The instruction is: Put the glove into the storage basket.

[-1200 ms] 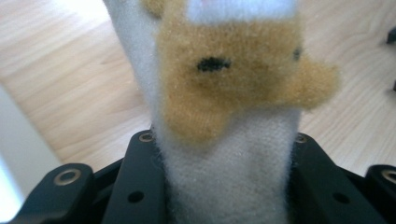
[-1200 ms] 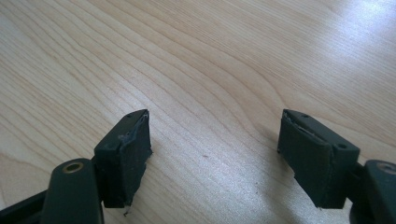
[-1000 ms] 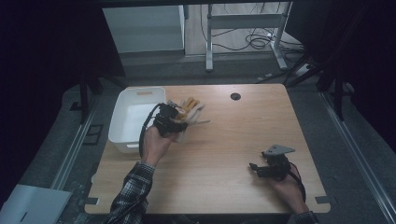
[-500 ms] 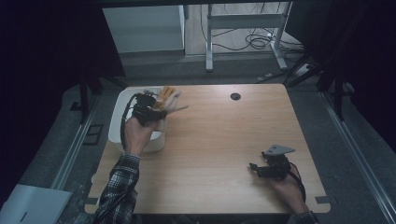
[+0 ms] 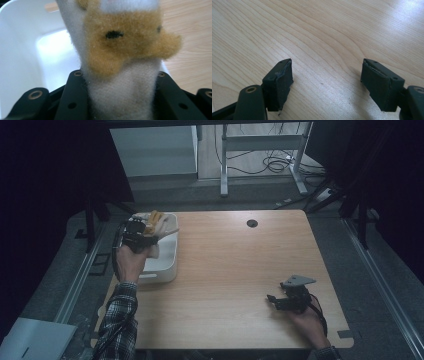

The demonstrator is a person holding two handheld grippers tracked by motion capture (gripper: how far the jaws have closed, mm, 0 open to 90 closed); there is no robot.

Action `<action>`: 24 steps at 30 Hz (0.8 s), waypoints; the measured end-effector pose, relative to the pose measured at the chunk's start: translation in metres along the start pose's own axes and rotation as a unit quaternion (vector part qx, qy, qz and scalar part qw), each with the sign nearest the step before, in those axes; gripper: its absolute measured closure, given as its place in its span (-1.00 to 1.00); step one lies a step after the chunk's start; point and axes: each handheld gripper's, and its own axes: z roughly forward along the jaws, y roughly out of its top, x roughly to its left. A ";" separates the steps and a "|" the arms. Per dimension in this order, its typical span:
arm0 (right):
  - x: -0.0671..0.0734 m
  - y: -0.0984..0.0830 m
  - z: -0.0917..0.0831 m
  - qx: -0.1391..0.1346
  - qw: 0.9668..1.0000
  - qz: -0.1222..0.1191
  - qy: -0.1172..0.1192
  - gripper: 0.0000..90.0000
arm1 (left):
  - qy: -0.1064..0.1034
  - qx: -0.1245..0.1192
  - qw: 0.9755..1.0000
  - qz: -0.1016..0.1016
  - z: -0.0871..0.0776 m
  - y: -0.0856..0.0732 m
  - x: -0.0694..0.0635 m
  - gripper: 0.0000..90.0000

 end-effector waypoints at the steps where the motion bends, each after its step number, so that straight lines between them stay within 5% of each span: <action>1: 0.000 0.000 0.000 0.000 1.000 0.000 0.000 -0.43 | 0.002 0.003 1.000 -0.003 0.002 -0.001 0.002 0.44; 12: 0.000 0.000 0.000 0.000 1.000 0.001 0.000 -0.43 | 0.019 0.018 1.000 -0.016 0.030 -0.004 0.016 0.44; 24: 0.000 0.000 0.000 -0.001 1.000 0.001 0.000 -0.43 | 0.015 0.069 0.997 0.003 0.064 0.001 0.000 0.42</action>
